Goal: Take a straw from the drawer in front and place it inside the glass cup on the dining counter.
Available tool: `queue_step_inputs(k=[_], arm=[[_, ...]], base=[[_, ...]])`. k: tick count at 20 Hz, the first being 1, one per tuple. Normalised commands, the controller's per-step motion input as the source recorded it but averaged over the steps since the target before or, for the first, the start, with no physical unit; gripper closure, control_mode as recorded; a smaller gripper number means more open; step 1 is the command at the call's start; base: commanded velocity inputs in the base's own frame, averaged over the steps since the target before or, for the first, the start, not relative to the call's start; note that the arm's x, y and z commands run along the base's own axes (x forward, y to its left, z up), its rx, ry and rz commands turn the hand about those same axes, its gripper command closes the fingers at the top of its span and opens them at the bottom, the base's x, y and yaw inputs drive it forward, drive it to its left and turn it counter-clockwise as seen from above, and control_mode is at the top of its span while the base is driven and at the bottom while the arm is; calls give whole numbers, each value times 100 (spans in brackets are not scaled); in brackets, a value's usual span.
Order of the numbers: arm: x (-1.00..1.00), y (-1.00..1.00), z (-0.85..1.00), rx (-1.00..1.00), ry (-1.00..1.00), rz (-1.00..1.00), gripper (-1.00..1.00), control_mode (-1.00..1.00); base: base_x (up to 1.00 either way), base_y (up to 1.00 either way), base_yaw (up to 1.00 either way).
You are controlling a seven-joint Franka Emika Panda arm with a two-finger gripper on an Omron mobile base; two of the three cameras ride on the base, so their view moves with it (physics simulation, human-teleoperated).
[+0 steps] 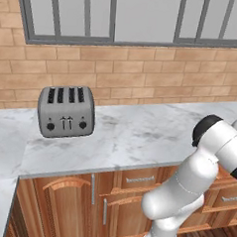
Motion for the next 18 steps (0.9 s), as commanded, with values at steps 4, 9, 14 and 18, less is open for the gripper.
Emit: queue_step_inputs(k=[4,9,14,18], arm=[[20,0,0,0,11,14,-100,-100],[3,0,0,0,6,14,100,-100],[0,0,-1,0,1,11,100,-100],[1,0,-12,0,0,14,100,-100]], base=[[0,0,0],[0,0,0],[0,0,0],[0,0,0]])
